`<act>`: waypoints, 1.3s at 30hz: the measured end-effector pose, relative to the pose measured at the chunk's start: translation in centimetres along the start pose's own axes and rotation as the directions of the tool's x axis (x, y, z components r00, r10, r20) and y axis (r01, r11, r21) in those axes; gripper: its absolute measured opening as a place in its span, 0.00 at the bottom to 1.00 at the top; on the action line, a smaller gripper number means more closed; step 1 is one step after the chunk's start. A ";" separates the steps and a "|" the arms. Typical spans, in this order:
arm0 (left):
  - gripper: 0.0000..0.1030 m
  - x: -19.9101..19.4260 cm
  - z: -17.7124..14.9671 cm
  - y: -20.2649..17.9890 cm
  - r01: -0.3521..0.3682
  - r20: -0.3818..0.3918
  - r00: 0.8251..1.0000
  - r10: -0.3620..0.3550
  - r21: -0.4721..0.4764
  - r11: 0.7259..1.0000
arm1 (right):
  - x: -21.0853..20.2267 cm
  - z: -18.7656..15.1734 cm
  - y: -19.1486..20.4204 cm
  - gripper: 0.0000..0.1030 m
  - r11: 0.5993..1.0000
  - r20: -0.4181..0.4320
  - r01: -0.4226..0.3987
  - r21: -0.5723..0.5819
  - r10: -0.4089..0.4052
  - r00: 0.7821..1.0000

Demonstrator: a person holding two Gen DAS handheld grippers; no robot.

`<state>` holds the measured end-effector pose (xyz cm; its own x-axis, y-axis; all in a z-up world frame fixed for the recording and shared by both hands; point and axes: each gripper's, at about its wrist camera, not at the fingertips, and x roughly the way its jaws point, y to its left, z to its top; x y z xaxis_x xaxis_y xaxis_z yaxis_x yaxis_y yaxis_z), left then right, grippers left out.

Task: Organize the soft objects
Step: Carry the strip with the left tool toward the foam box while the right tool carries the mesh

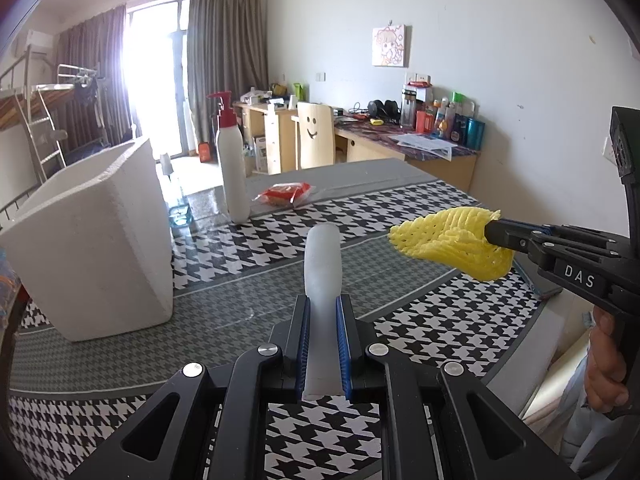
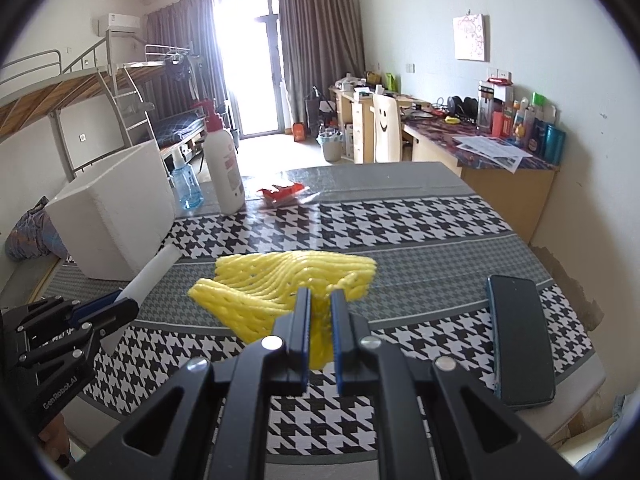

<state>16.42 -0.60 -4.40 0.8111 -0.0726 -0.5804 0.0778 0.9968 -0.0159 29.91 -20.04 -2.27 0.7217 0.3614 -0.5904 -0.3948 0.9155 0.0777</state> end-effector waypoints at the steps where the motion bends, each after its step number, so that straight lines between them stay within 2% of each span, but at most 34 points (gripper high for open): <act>1: 0.13 -0.1 0.1 0.1 -0.002 0.003 1.000 0.002 -0.001 1.000 | -0.1 0.1 0.1 0.11 1.000 0.003 0.000 -0.002 0.000 1.000; 26: 0.13 -2.1 2.7 3.1 -0.021 0.071 0.997 0.023 -0.021 1.000 | -0.1 2.9 2.4 0.12 0.999 0.067 -0.027 -0.041 0.029 0.997; 39: 0.13 -3.0 4.4 4.3 -0.059 0.124 0.990 0.061 -0.018 0.998 | 0.0 4.9 4.1 0.12 0.996 0.104 -0.046 -0.082 0.055 0.993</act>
<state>16.82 3.74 0.85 0.8801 -0.0150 -0.4746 0.0191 0.9998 0.0038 31.09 -15.39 1.94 0.7544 0.4276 -0.4981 -0.4734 0.8800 0.0386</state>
